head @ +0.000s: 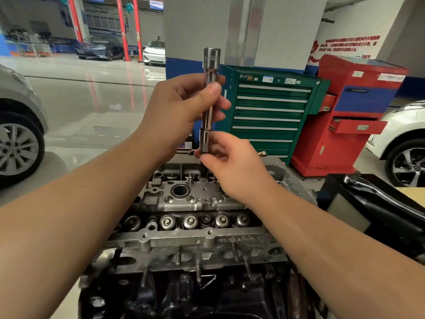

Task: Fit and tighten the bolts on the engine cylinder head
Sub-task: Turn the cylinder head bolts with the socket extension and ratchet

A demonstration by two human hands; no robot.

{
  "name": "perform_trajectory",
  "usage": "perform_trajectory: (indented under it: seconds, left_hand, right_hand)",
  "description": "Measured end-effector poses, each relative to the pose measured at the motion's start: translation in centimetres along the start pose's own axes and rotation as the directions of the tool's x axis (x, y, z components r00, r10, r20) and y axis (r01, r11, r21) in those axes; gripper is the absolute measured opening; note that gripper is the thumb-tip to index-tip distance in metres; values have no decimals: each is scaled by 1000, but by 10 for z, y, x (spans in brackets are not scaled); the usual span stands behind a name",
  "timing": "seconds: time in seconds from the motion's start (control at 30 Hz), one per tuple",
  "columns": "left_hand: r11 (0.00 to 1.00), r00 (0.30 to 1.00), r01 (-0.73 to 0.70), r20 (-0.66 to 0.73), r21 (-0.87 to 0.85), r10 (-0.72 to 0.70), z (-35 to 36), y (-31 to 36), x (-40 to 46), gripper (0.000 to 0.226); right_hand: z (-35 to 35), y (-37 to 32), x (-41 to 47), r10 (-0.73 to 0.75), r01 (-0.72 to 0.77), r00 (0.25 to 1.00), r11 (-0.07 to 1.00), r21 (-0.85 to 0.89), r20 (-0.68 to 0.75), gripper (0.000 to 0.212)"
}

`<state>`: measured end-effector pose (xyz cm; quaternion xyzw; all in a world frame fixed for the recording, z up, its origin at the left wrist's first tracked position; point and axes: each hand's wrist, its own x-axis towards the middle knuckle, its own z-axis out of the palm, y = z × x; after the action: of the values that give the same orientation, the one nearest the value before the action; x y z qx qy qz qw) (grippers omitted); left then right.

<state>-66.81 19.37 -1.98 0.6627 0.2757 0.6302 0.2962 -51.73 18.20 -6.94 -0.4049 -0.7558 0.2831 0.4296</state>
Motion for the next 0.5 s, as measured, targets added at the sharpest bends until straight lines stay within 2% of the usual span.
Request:
perform_trajectory:
  seconds: [0.07,0.13,0.27,0.37,0.5]
  left_hand:
    - [998,999,19,48,-54,-16,1,1,0,25]
    - [999,998,11,61,-39,-8,3,0,-1,29]
    - [992,998,19,-57,128,-11,5,-3,-3,20]
    - [992,996,55,-70,118,-47,5,-3,-3,12]
    - [992,999,52,-21,111,-50,7,-1,-5,16]
  right_hand:
    - [-2,4,-1,9,-8,1000,1000,-23,23,27]
    - [-2,6,1,19,-20,1000,999,-27,-12,23]
    - [1,7,4,62,-60,994,998,19,-86,25]
    - [2,4,2,26,-23,999,998,53,-47,24]
    - [1,3,0,-18,18,1000,989,149,2,18]
